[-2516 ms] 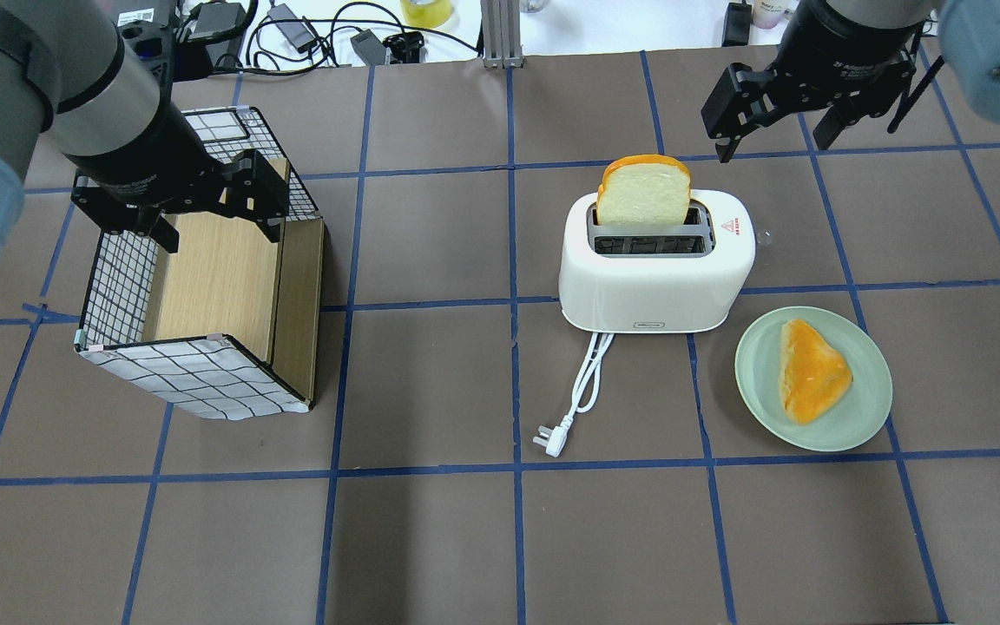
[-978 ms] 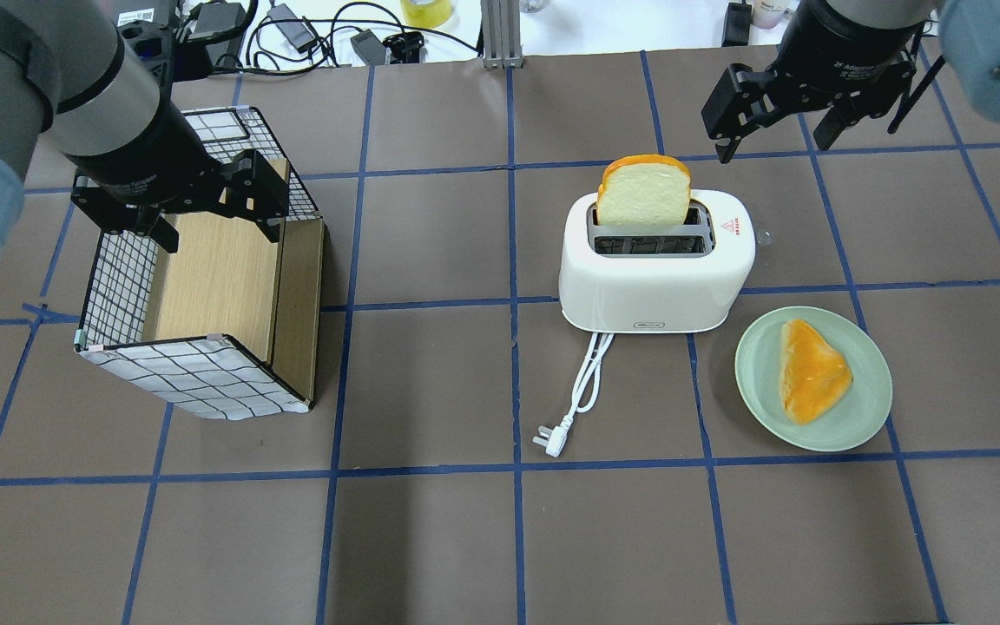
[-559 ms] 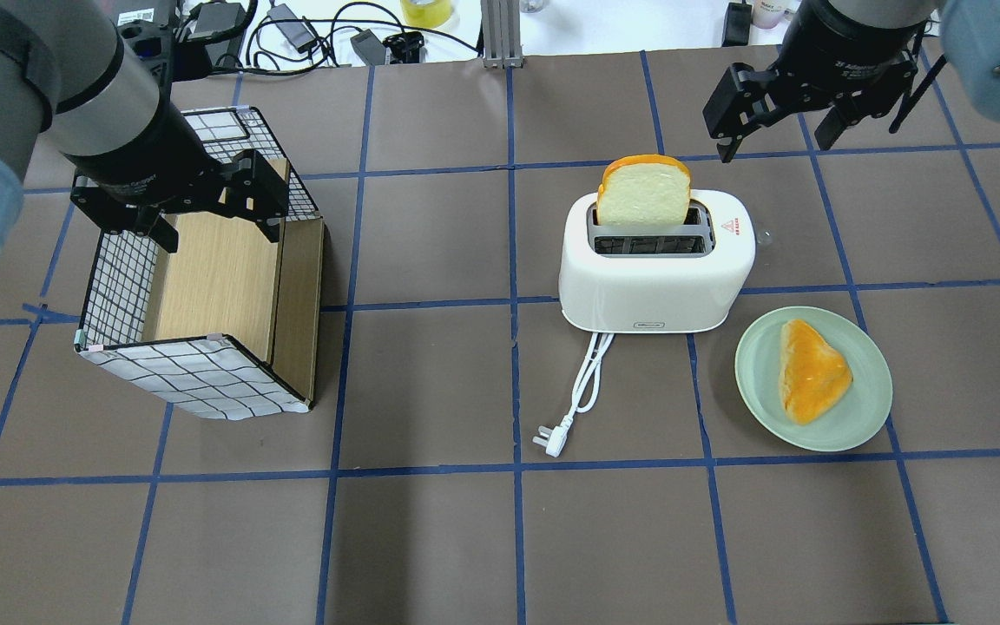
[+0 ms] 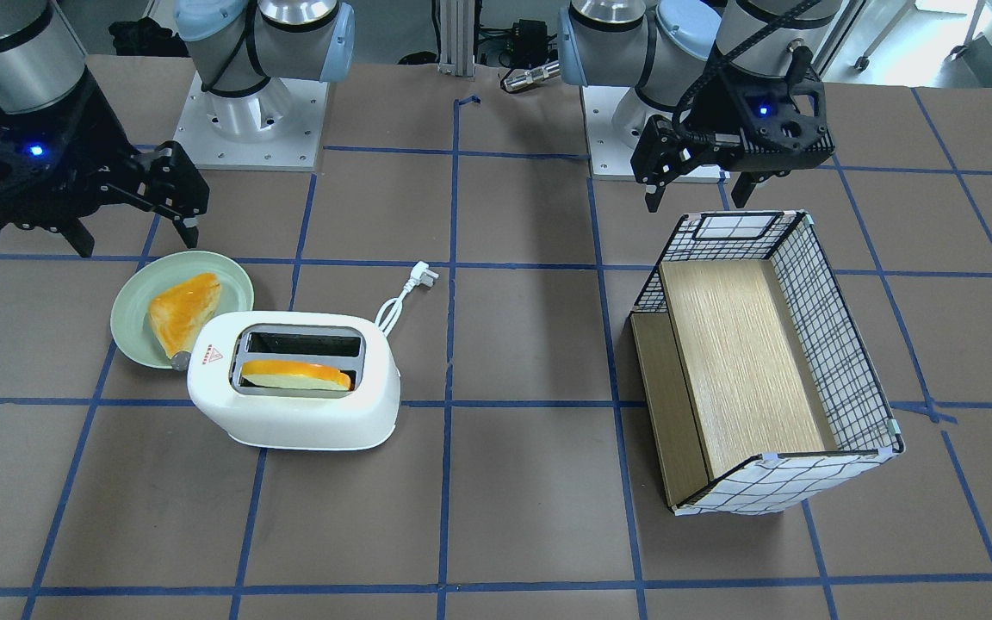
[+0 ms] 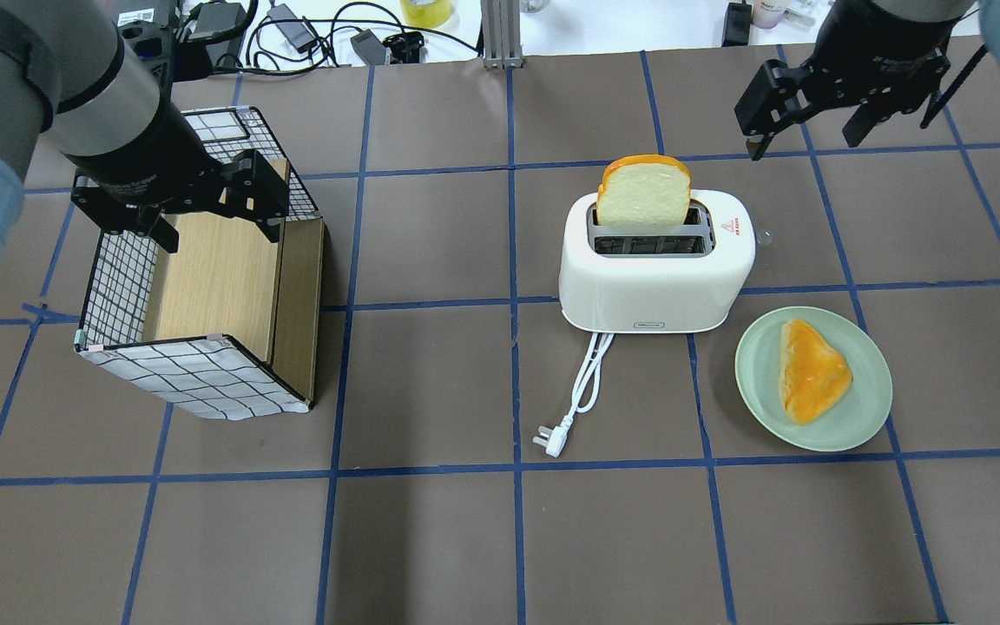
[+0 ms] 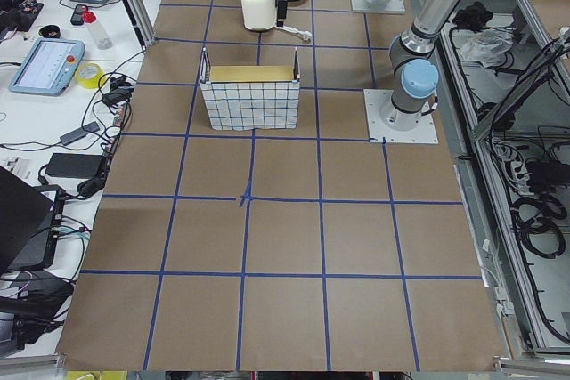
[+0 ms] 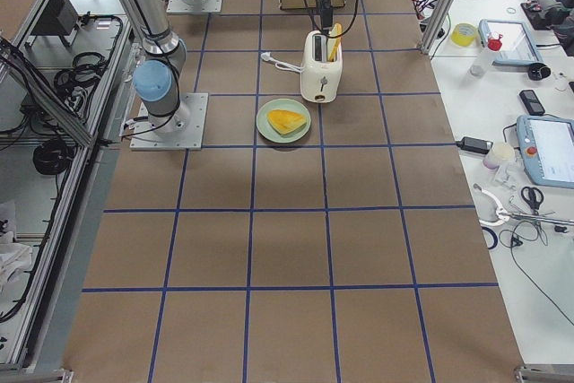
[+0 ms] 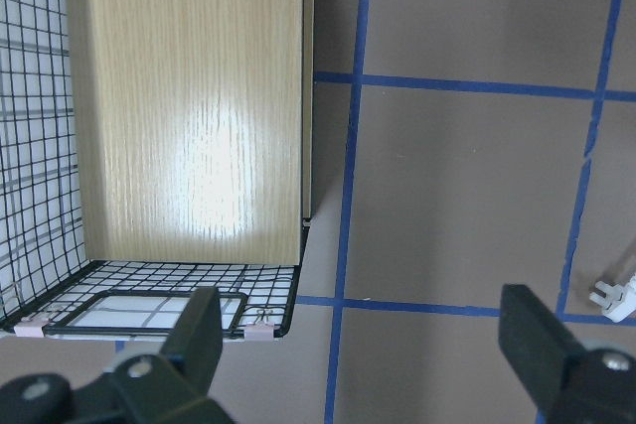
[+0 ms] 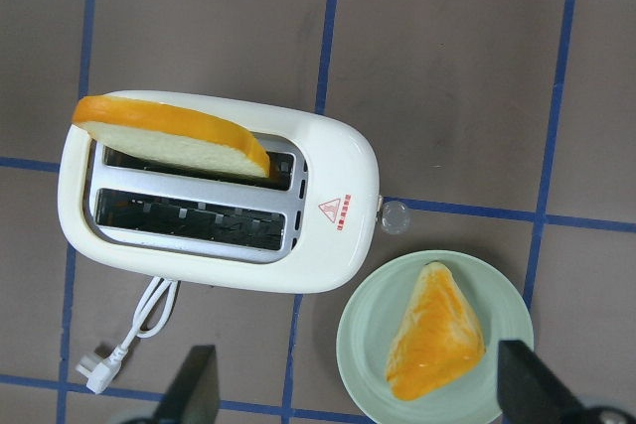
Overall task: Press toaster with right arm
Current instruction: 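Move the right gripper outward and down beside the toaster's lever side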
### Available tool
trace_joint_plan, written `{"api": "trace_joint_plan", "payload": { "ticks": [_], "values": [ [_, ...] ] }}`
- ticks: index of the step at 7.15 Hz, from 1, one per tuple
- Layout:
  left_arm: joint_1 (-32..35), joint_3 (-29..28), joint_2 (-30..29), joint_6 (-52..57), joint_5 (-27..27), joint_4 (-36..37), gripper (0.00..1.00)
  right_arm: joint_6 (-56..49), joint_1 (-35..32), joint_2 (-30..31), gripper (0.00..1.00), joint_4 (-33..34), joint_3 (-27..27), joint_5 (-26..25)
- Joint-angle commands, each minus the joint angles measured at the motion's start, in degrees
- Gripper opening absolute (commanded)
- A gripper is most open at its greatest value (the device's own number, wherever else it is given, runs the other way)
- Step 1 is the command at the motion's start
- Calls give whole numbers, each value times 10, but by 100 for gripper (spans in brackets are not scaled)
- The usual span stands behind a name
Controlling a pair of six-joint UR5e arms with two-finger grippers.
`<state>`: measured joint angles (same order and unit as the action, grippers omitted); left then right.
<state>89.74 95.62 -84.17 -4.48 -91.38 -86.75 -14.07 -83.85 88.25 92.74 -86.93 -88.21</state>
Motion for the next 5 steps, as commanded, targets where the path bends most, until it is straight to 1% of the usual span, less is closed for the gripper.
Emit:
{"api": "trace_joint_plan", "payload": {
  "ticks": [1,2,3,4,5],
  "values": [
    [0,0,1,0,0,0,100,-106,65,-5,100,-2,-1,12],
    [0,0,0,0,0,0,100,-146,96,-14,100,-3,-1,35],
    [0,0,0,0,0,0,100,-176,125,-29,100,-3,-2,77],
    [0,0,0,0,0,0,100,-208,141,-41,100,-3,-2,97],
    [0,0,1,0,0,0,100,-240,148,-55,91,-1,-2,120]
  ]
}}
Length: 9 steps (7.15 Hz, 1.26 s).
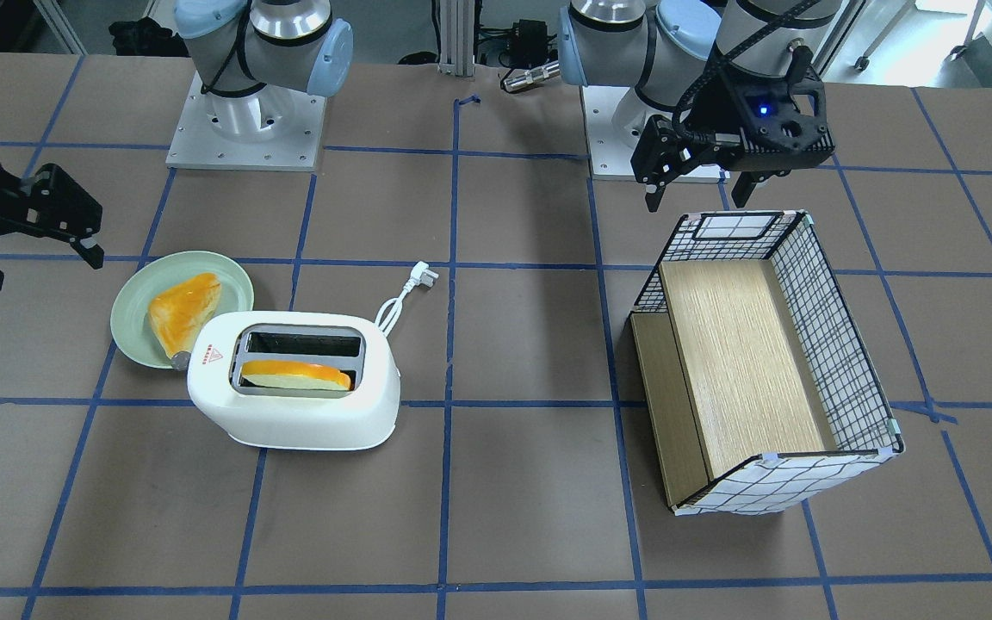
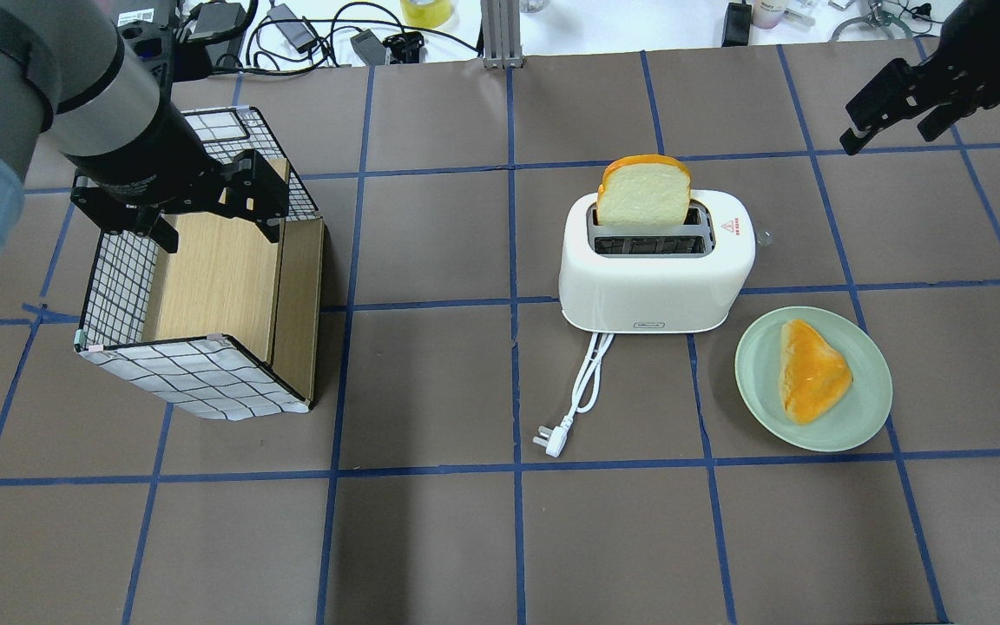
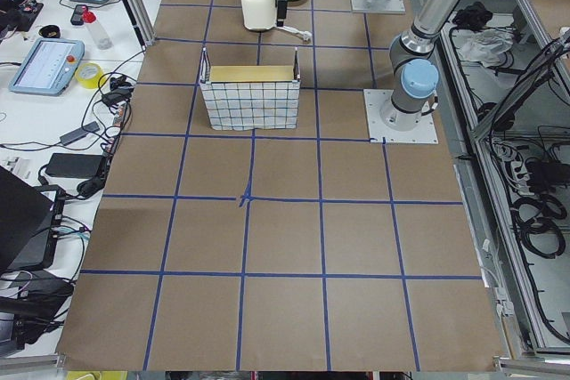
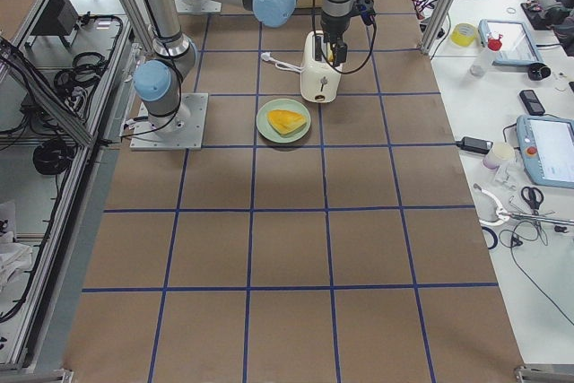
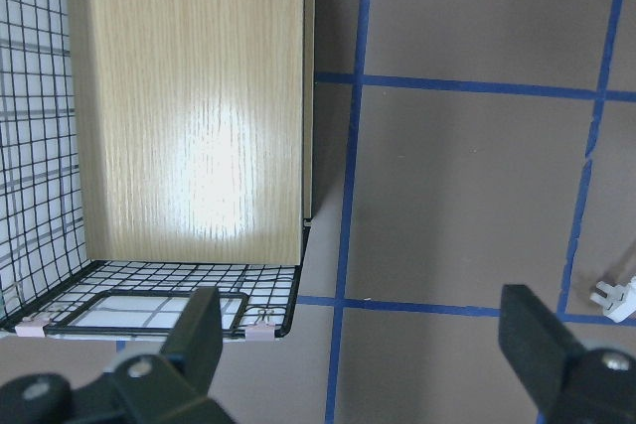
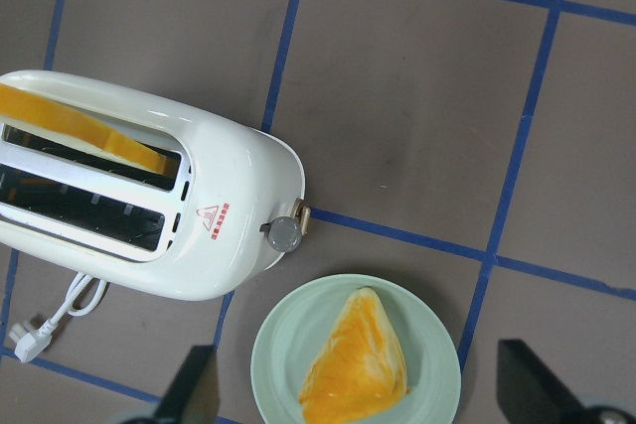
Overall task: Press toaster with right arm
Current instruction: 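Move the right gripper outward and down beside the toaster's lever side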
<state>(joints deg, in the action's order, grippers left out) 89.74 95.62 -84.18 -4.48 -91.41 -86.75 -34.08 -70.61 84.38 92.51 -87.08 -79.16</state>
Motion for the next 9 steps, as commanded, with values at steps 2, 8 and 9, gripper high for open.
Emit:
{"api": "trace_joint_plan", "payload": {
  "ticks": [2,8,9],
  "values": [
    [0,0,0,0,0,0,100,-68,45,-40,49,-7,-1,72],
    [0,0,1,0,0,0,100,-102,88,-70,0,-47,-86,256],
    [0,0,0,0,0,0,100,-100,96,-70,0,-46,-87,264]
  ]
}}
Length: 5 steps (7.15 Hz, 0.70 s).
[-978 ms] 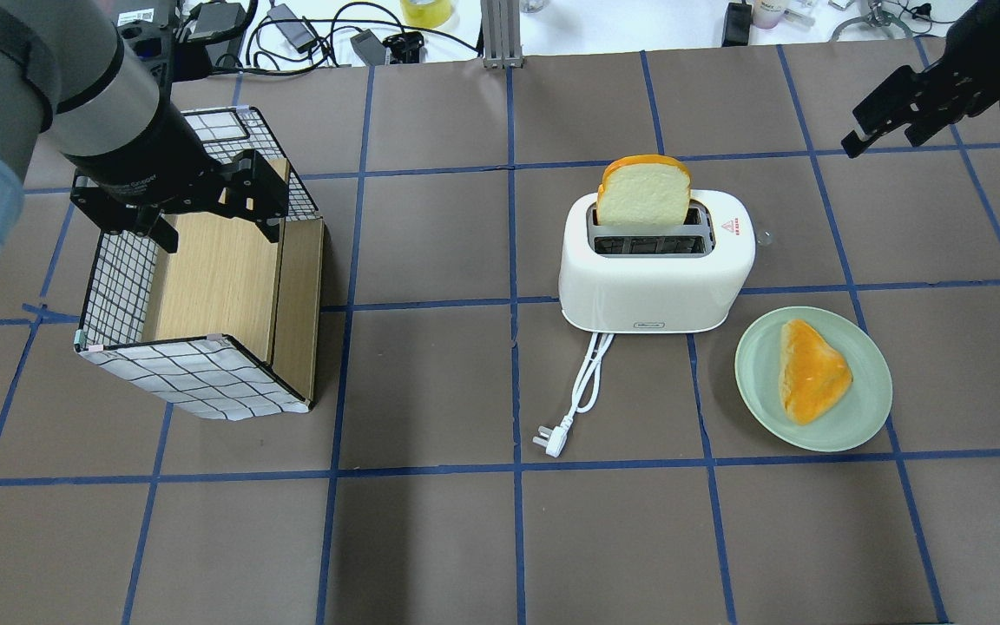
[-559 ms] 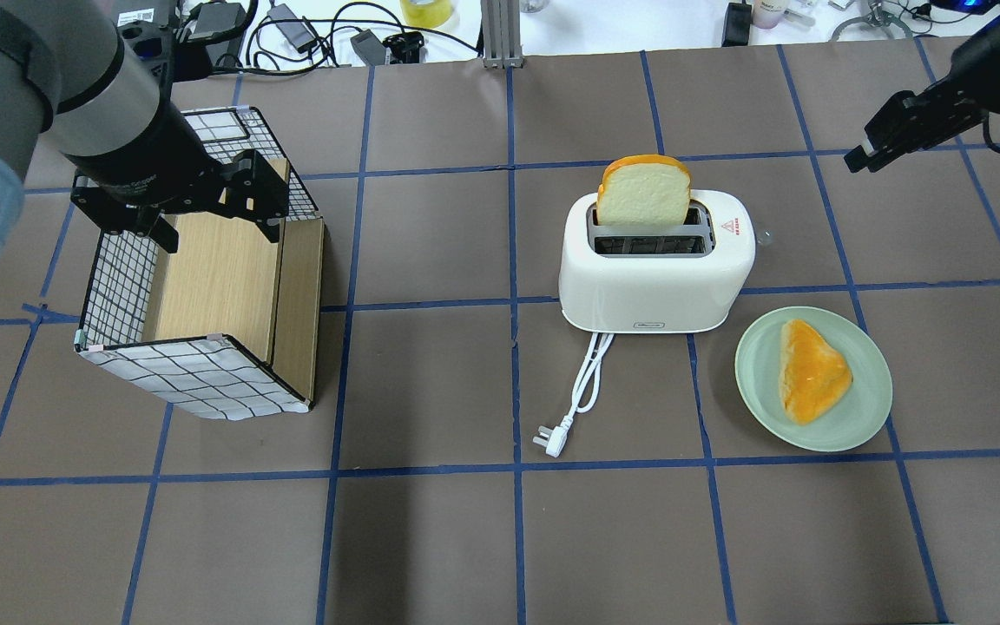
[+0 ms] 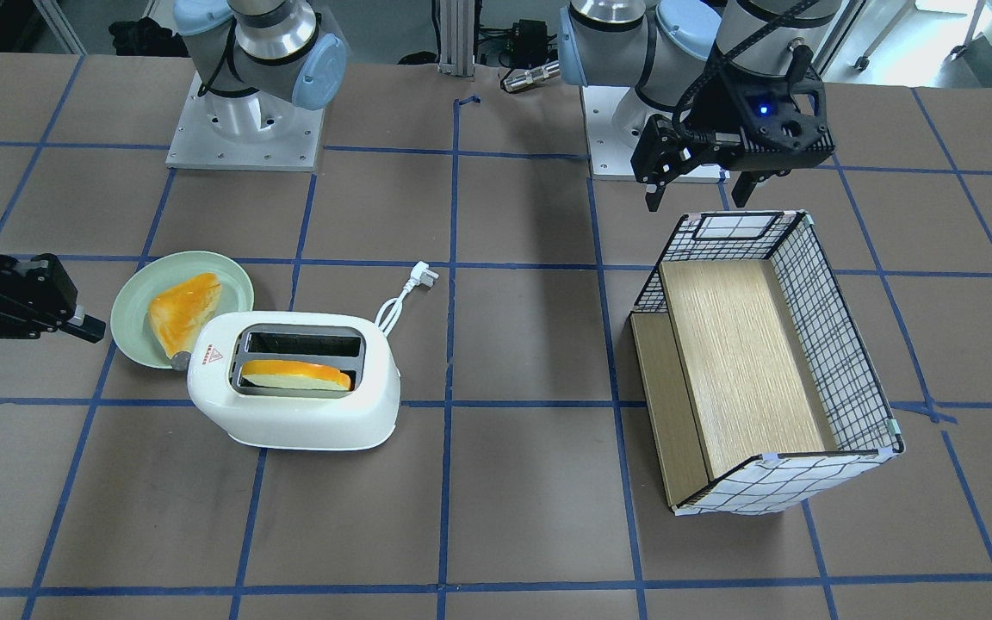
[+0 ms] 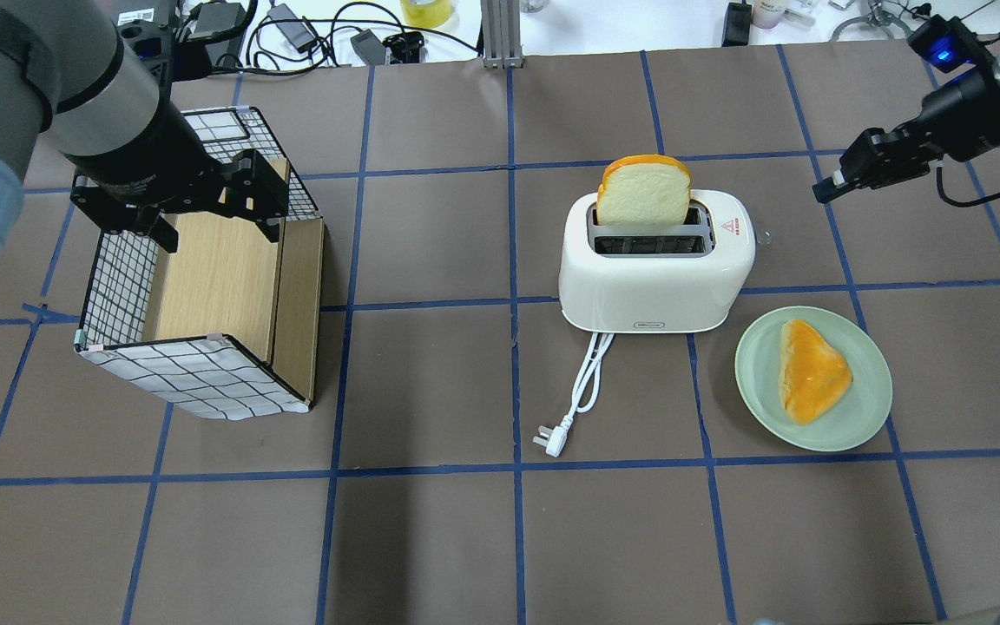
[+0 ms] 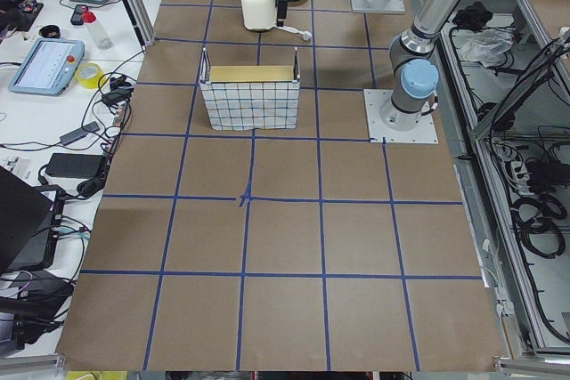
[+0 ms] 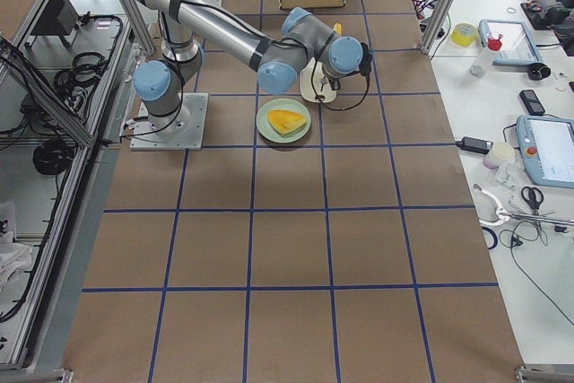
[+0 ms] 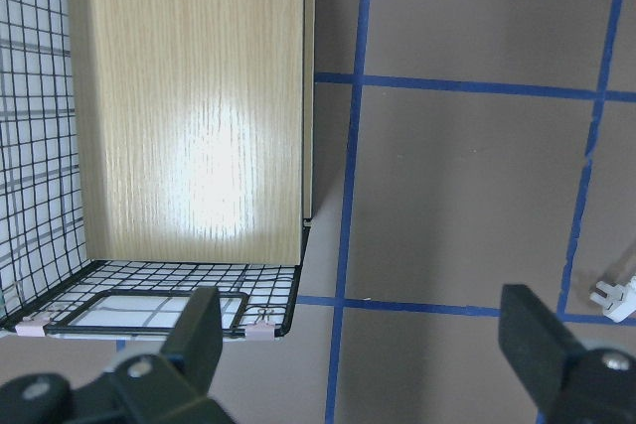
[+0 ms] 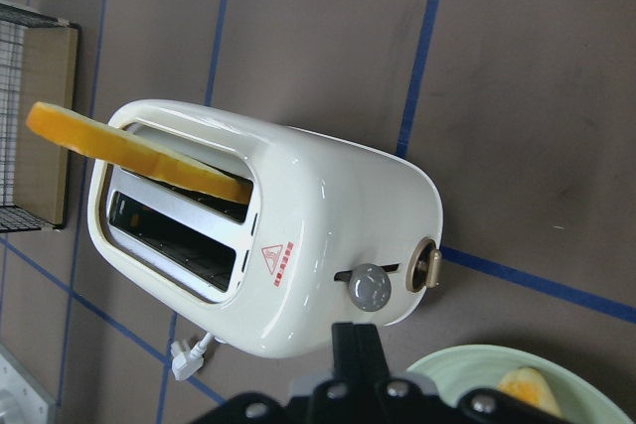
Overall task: Press toaster with right arm
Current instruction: 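Move the right gripper outward and down beside the toaster's lever side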
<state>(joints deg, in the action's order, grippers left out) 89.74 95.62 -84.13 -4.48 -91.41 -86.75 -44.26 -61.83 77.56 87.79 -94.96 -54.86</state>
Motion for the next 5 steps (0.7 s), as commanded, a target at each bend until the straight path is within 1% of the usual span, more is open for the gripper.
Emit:
{"api": "trace_joint_plan", "payload": {
  "ticks": [1,3,5],
  "values": [
    [0,0,-1,0,0,0,100,8,19,-9,0,2,-8,23],
    [0,0,-1,0,0,0,100,27,31,-17,0,14,-8,27],
    [0,0,-1,0,0,0,100,122,31,-16,0,13,-11,25]
  ]
}}
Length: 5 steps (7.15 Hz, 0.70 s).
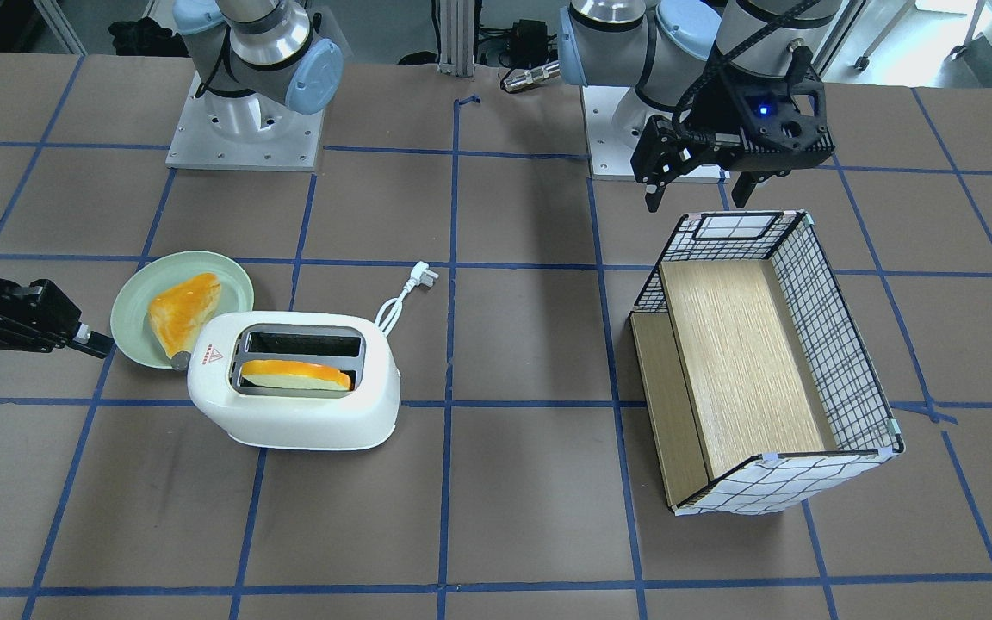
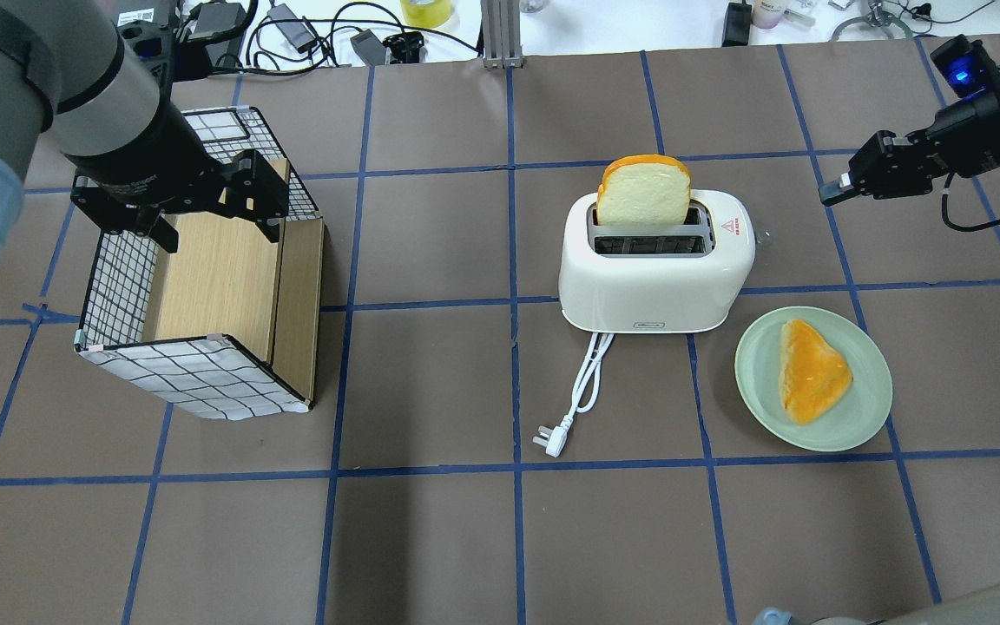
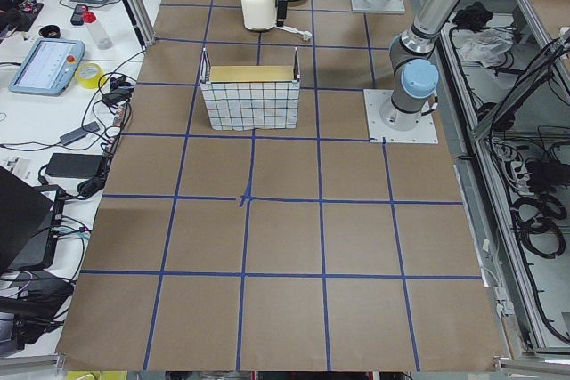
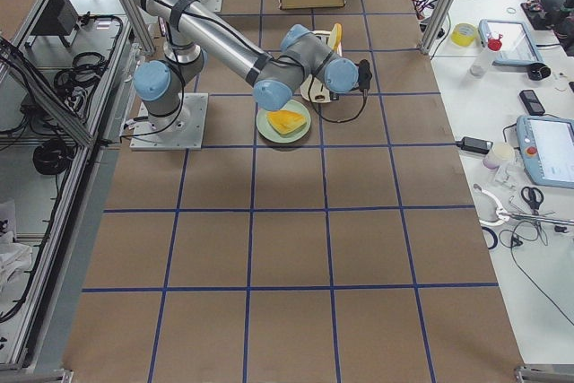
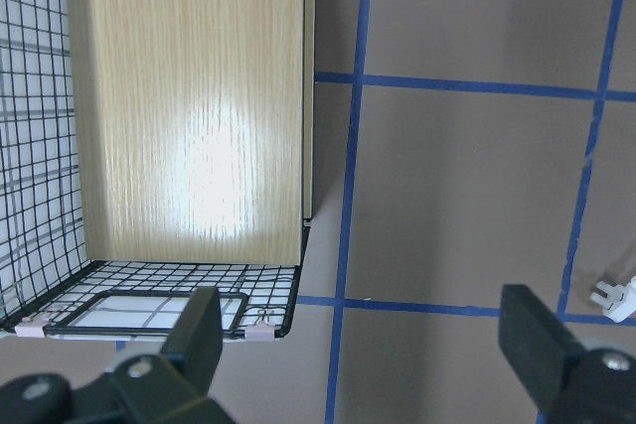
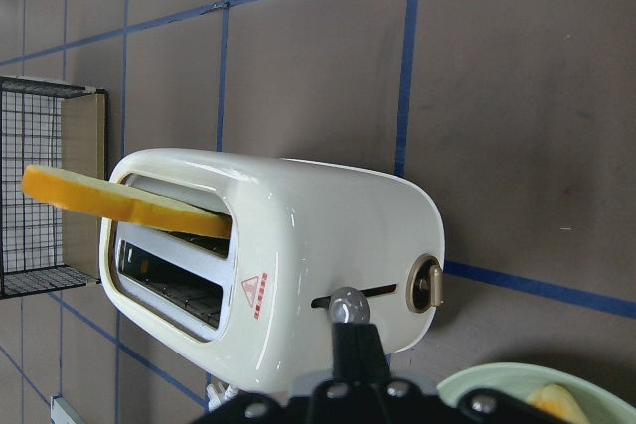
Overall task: Press toaster with right arm
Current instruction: 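Advance the right gripper toward the toaster's side lever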
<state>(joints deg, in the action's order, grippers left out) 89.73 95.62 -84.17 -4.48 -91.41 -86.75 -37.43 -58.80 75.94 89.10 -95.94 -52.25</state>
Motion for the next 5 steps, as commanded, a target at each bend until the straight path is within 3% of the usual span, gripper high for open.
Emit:
{"api": "trace_joint_plan", "payload": {
  "ticks": [1,5],
  "values": [
    [0,0,1,0,0,0,100,65,1,-1,0,-4,-1,-3],
    [0,0,1,0,0,0,100,104,-29,-4,0,-1,-33,20]
  ]
}}
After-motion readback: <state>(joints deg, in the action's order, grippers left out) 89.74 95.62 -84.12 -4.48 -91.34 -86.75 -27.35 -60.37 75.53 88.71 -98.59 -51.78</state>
